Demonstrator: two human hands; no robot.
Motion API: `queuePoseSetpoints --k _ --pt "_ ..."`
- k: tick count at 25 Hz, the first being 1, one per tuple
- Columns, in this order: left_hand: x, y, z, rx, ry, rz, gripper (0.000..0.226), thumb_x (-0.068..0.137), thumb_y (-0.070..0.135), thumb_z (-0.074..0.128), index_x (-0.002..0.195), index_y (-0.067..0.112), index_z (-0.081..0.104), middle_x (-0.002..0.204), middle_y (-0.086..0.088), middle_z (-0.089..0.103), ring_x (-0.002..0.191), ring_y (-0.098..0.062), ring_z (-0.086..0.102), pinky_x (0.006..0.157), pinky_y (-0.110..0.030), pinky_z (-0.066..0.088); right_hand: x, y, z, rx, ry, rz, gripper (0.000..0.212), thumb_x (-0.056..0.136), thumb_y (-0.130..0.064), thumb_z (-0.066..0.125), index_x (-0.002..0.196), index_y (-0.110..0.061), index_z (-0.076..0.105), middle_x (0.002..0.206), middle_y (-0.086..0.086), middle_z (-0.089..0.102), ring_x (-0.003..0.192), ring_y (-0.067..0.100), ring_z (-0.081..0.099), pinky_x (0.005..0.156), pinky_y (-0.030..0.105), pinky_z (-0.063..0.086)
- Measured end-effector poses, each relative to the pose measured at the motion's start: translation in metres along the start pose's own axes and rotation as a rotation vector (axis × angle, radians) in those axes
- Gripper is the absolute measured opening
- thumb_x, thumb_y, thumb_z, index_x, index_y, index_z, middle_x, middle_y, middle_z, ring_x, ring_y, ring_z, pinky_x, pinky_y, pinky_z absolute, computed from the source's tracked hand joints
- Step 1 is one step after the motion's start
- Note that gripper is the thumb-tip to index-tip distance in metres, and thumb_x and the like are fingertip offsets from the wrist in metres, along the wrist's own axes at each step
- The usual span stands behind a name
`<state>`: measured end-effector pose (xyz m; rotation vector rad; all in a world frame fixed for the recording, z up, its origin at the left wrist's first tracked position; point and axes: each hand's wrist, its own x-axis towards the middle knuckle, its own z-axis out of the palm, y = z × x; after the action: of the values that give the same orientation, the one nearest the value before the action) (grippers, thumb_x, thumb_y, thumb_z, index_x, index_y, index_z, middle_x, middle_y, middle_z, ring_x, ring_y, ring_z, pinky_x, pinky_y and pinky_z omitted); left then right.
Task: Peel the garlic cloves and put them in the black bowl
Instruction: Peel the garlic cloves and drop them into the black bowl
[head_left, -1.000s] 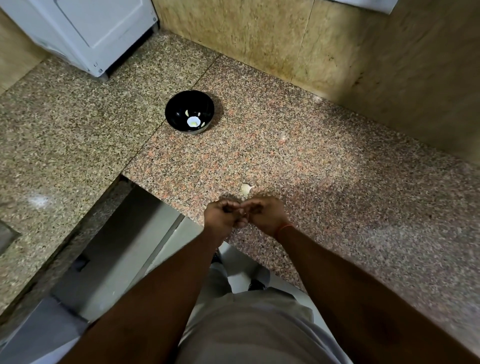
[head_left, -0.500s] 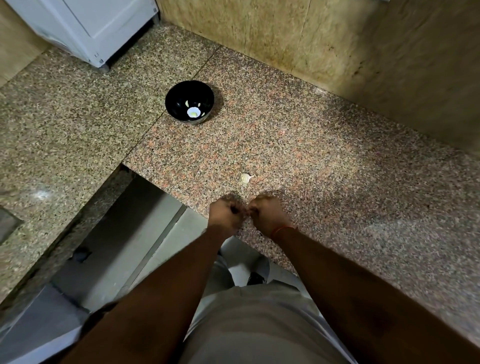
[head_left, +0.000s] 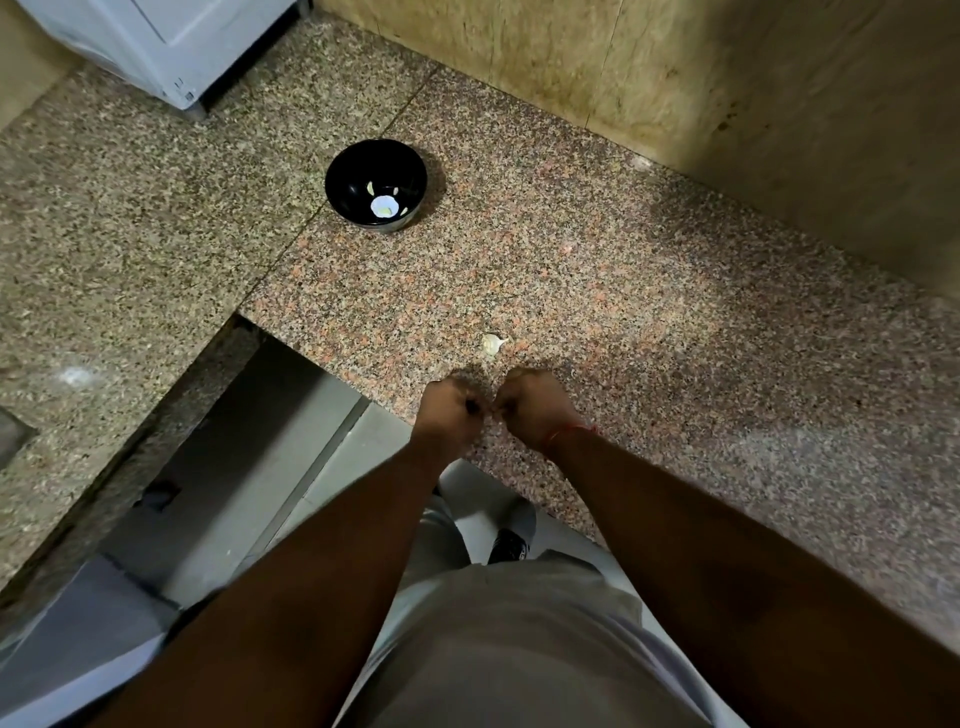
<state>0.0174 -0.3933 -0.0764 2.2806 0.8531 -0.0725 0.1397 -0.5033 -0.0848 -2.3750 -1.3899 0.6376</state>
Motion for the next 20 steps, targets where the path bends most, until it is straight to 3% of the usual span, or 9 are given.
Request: queuePoseSetpoints --k 3,10,15,17,20 --pt "-0.005 -0.003 0.006 0.012 0.049 0.022 0.022 0.083 -0.002 0.066 0.075 0.015 0.078 0.081 -0.002 0.074 0.067 -0.018 0.066 0.069 -0.029 0.056 -0.001 -0.001 0.007 -0.063 -0.025 0.048 0.022 0.083 -0.003 0.063 0.074 -0.021 0.071 0.079 -0.007 0.058 0.074 0.013 0.058 0.070 0.031 0.058" --pt "-0.005 -0.005 0.008 0.012 0.077 0.068 0.023 0.084 -0.002 0.065 0.076 0.017 0.075 0.085 -0.003 0.071 0.067 -0.018 0.063 0.066 -0.028 0.052 -0.003 -0.006 0.002 0.006 0.004 0.092 0.027 0.087 0.001 0.060 0.074 -0.021 0.068 0.086 -0.004 0.063 0.077 0.013 0.058 0.065 0.025 0.045" --pt "-0.003 -0.011 0.001 -0.161 -0.005 0.072 0.026 0.083 -0.010 0.066 0.072 0.012 0.074 0.083 -0.005 0.070 0.071 -0.019 0.065 0.069 -0.033 0.055 0.000 0.005 -0.004 0.176 -0.047 0.074 0.018 0.090 -0.009 0.068 0.078 -0.022 0.074 0.087 -0.004 0.069 0.081 0.012 0.062 0.078 0.027 0.052" --pt "-0.008 -0.008 0.001 -0.323 -0.068 -0.053 0.021 0.088 -0.012 0.063 0.078 0.003 0.073 0.082 -0.011 0.068 0.058 -0.017 0.062 0.057 -0.033 0.054 -0.001 0.010 -0.006 0.329 -0.085 0.102 0.019 0.088 -0.005 0.071 0.076 -0.020 0.074 0.081 -0.004 0.071 0.074 0.011 0.064 0.071 0.025 0.053" --pt "-0.013 0.001 0.003 -0.512 -0.127 -0.193 0.021 0.094 -0.010 0.061 0.081 0.003 0.070 0.070 -0.007 0.063 0.043 -0.015 0.053 0.046 -0.030 0.047 -0.002 0.012 -0.007 0.746 -0.158 0.315 0.022 0.088 0.009 0.069 0.079 -0.010 0.074 0.069 0.005 0.072 0.062 0.018 0.068 0.057 0.027 0.056"
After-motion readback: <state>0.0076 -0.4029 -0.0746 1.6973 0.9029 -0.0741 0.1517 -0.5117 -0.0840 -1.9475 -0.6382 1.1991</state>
